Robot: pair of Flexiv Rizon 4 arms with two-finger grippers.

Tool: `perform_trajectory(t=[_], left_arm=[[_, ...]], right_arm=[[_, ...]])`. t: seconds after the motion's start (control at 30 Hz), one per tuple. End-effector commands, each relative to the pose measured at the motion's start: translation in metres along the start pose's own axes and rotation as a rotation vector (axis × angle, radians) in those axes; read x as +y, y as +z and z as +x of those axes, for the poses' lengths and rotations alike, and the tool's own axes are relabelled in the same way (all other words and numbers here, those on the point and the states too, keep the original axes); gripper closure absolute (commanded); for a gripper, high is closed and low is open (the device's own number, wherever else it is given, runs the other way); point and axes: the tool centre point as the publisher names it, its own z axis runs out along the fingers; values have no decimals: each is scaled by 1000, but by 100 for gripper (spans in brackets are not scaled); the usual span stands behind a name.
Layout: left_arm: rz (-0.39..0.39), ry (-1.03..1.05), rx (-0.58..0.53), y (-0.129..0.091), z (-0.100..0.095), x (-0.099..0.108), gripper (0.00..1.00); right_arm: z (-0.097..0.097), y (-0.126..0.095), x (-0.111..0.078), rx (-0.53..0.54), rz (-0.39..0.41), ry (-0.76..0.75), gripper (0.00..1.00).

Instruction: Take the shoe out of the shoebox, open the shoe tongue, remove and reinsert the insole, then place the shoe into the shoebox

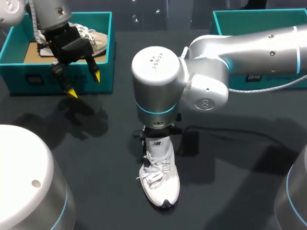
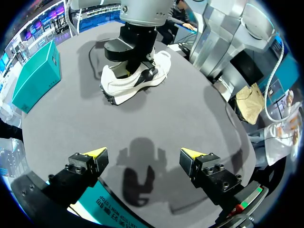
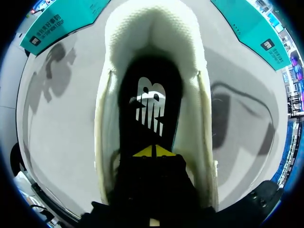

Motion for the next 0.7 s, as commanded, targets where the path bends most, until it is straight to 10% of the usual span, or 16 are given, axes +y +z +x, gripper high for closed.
perform_trajectory(t=[0.03, 0.7], left_arm=[[-2, 1, 1, 0, 0, 0, 0], [-2, 1, 1, 0, 0, 0, 0]], right_arm=[[-15, -2, -1, 44, -17, -5, 100], [-3, -23, 37, 105, 78, -125, 100]])
